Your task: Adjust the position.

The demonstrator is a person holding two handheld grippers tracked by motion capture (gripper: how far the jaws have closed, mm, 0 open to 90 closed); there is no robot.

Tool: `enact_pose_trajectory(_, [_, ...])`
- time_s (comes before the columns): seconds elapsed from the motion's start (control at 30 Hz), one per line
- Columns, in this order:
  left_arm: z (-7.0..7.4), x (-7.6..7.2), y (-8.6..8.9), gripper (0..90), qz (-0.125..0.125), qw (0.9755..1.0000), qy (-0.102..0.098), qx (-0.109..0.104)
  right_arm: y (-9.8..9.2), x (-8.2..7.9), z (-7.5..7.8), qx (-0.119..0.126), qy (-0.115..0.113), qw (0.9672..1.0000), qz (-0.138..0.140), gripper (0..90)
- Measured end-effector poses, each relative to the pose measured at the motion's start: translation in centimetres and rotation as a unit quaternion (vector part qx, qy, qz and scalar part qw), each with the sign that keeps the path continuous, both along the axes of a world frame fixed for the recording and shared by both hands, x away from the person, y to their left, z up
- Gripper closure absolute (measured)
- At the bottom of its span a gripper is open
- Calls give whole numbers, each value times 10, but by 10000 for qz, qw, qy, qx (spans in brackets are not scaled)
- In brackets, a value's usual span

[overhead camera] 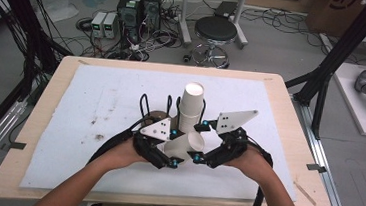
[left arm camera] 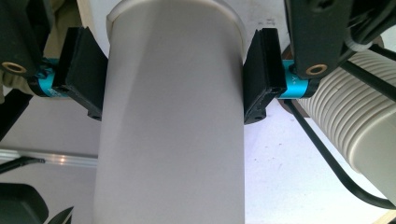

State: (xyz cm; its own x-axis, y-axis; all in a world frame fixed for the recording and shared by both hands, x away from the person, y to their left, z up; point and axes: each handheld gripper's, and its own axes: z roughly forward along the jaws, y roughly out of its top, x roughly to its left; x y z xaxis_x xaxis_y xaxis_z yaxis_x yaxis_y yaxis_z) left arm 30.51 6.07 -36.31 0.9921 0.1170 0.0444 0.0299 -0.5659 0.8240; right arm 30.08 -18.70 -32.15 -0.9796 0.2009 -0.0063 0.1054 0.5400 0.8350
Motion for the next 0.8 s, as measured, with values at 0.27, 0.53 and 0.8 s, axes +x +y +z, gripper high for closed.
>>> enact_pose_trajectory(0.27, [1,-1,-4,311,-95,9994,-13,332,13,3,-1,-548,3,9981,272,188])
enact_pose_trajectory(0.53, [-1,-2,-5,311,-172,9984,46,528,21,5,-7,-891,66,9952,393,192])
enact_pose_trajectory(0.8, [-2,-2,-7,311,-273,9977,49,619,25,5,-10,-1089,145,9922,582,264])
